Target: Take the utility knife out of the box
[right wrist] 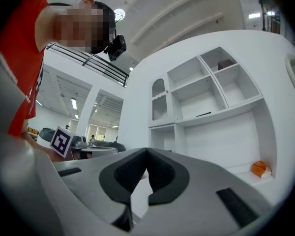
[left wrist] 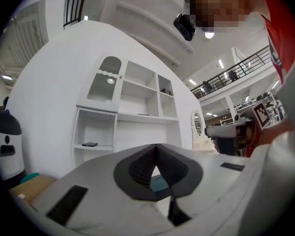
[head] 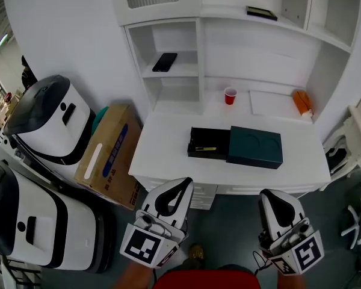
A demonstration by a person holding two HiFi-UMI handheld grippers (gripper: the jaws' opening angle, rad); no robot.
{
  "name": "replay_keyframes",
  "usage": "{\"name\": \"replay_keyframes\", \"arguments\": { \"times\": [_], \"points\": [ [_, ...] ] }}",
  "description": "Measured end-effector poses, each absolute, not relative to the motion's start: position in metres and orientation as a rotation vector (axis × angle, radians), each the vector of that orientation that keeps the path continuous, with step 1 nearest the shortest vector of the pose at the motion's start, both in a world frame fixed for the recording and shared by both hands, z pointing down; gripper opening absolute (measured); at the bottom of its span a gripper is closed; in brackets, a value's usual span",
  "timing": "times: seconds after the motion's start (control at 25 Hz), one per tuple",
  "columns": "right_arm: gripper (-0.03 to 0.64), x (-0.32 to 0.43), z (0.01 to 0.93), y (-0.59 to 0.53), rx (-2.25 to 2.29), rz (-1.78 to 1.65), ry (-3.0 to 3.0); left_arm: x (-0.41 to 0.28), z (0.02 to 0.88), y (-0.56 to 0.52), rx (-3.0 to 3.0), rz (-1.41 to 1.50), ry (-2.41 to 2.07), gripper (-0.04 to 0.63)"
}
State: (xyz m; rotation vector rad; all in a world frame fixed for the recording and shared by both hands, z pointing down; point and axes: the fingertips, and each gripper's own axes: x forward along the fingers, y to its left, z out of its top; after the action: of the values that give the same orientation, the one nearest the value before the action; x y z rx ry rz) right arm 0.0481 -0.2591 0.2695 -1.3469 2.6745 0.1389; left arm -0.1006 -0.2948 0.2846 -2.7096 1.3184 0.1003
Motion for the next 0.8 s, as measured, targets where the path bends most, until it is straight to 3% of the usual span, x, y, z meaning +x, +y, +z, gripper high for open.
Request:
{"name": "replay_keyframes", "arguments": {
  "times": [0.8],
  "points": [
    [-0.002, 0.064, 0.288, -0.374, -1.285, 0.089, 2.739, -0.09, 0.316, -0.413, -2.734, -0.013, 1.374, 0.014]
  ]
}}
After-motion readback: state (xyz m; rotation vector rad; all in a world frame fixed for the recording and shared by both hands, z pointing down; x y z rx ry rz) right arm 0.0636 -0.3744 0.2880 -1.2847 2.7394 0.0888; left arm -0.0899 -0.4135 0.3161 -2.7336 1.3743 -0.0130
